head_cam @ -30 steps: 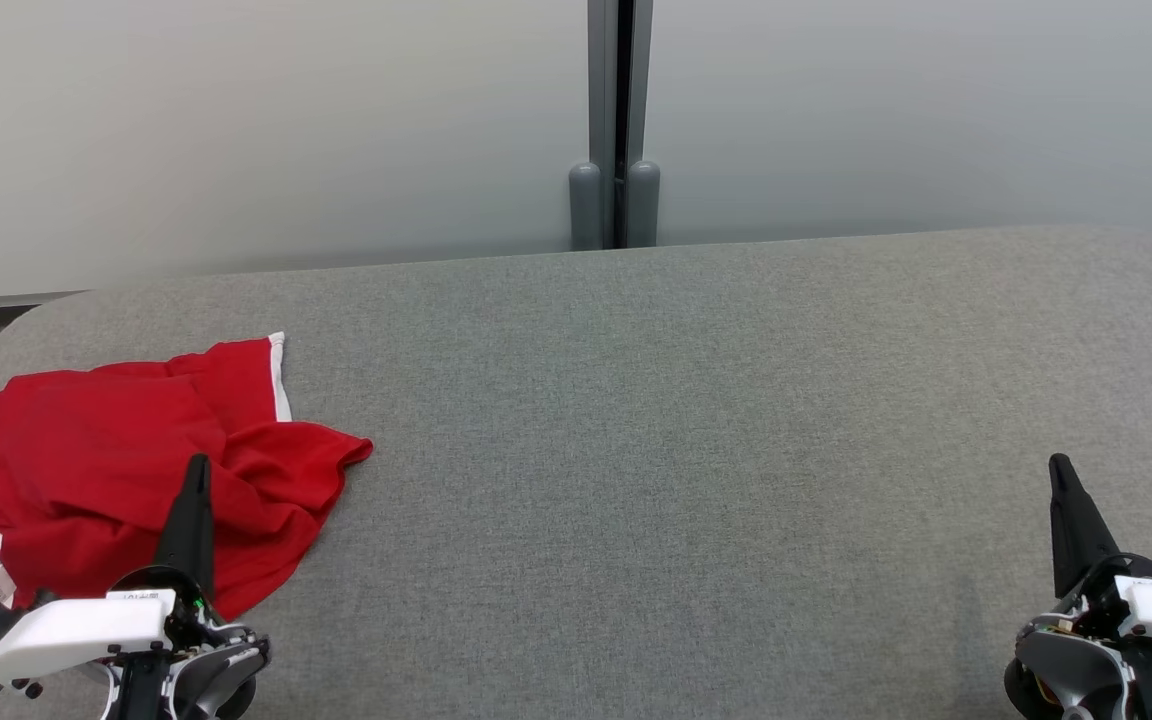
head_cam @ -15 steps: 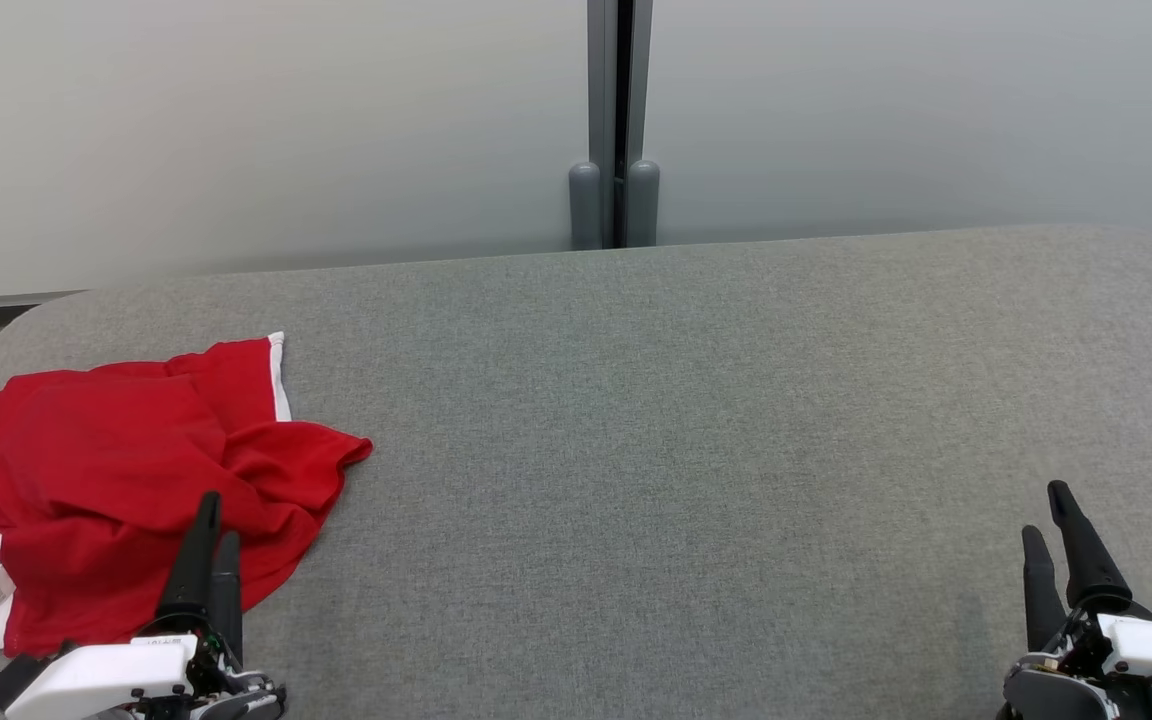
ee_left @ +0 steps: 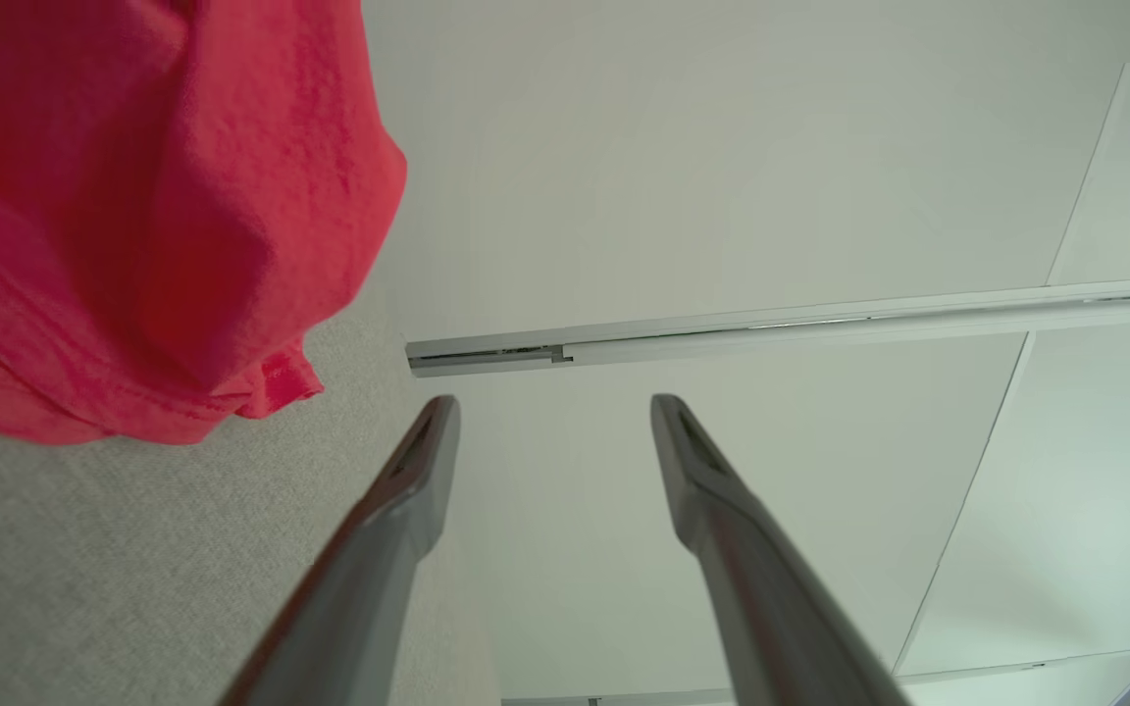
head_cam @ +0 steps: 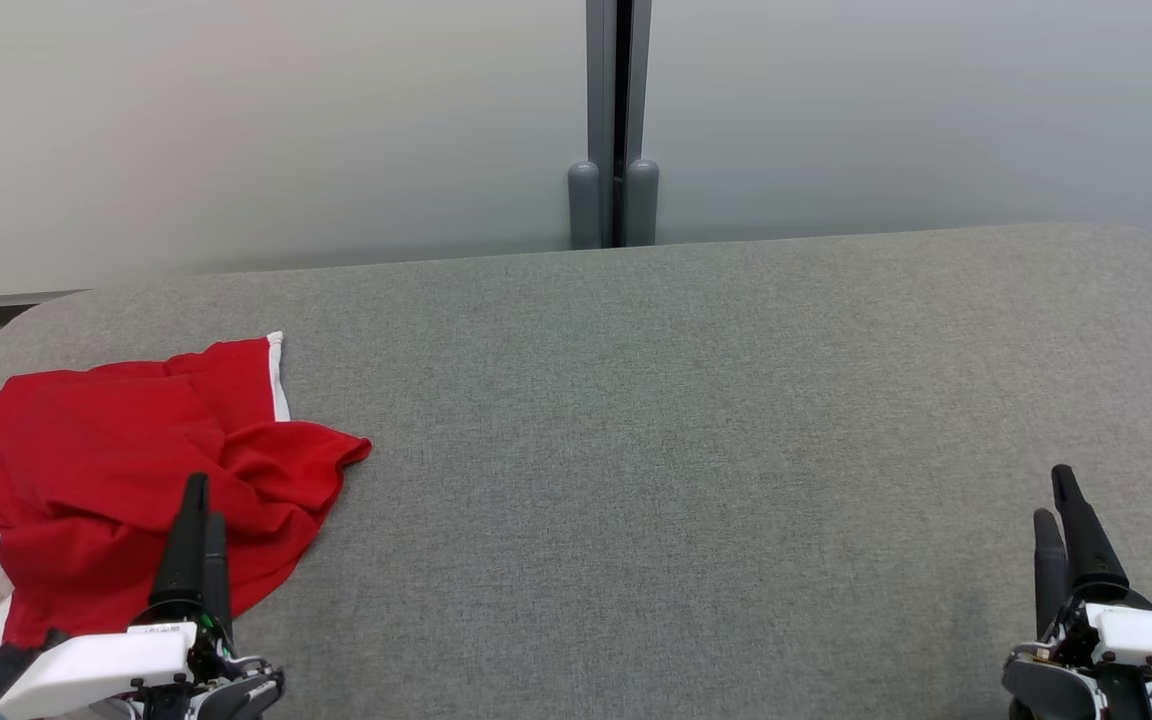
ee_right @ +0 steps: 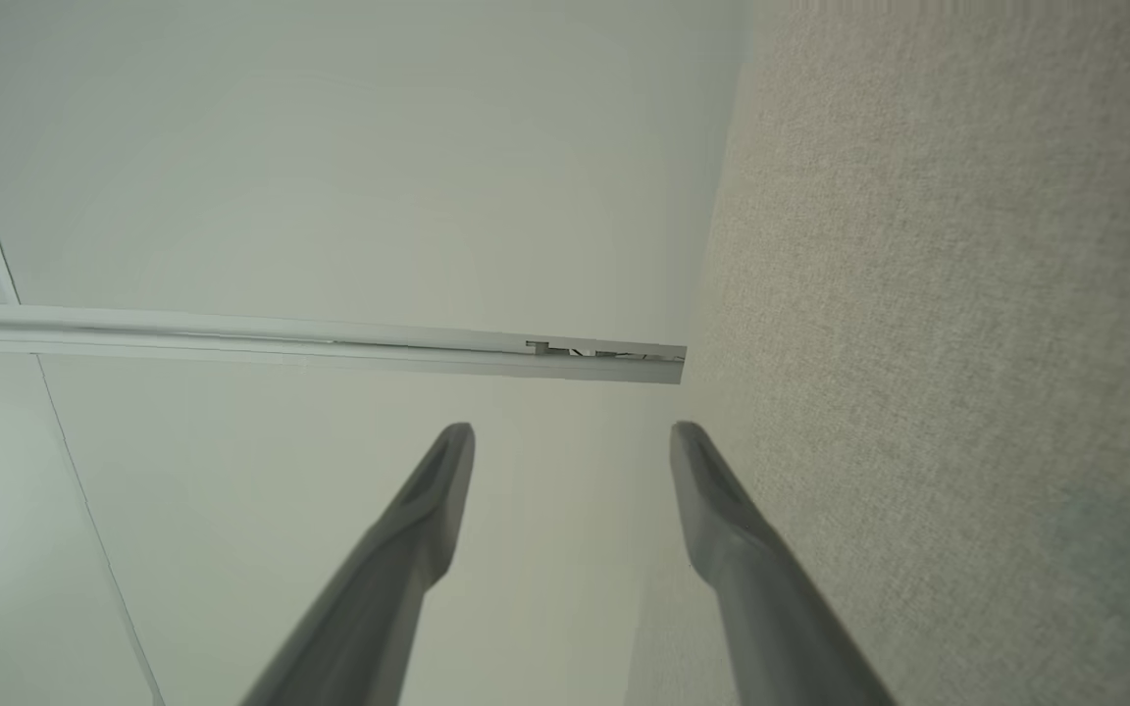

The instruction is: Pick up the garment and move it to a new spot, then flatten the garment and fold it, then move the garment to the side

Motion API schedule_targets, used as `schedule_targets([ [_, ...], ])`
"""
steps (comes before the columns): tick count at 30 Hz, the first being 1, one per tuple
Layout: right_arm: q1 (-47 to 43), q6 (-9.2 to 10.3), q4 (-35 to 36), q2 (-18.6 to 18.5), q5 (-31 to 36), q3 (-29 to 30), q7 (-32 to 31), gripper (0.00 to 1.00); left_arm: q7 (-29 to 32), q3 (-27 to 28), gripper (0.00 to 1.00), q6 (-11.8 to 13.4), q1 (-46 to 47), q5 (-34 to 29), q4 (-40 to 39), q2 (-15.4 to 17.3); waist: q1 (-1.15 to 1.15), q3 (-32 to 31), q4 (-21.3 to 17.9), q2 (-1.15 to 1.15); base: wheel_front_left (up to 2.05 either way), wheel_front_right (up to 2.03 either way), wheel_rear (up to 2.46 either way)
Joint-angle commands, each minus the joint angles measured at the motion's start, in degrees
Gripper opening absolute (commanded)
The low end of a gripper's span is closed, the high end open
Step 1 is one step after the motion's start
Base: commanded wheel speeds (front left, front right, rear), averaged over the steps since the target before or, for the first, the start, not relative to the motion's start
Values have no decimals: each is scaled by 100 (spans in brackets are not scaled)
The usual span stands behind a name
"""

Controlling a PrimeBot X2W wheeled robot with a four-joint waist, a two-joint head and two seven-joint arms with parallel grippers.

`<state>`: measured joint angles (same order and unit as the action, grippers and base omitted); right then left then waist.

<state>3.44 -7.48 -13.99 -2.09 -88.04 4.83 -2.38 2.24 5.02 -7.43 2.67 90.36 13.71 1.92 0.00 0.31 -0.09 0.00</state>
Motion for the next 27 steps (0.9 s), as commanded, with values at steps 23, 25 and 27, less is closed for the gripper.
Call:
schedule_targets([
  [23,274,-2,1262,-138,5138,-390,779,100,-762,-12,100,13,184,-3493,-1259,80,0,66,18,0,0,0,0],
  [25,273,-2,1248,-146,5365,-466,815,100,-797,-114,100,60,169,-3749,-1310,81,0,74,19,0,0,0,0],
  [27,271,-2,1227,-164,5582,-541,850,100,-833,-237,100,113,140,-4041,-1323,82,0,77,20,0,0,0,0],
])
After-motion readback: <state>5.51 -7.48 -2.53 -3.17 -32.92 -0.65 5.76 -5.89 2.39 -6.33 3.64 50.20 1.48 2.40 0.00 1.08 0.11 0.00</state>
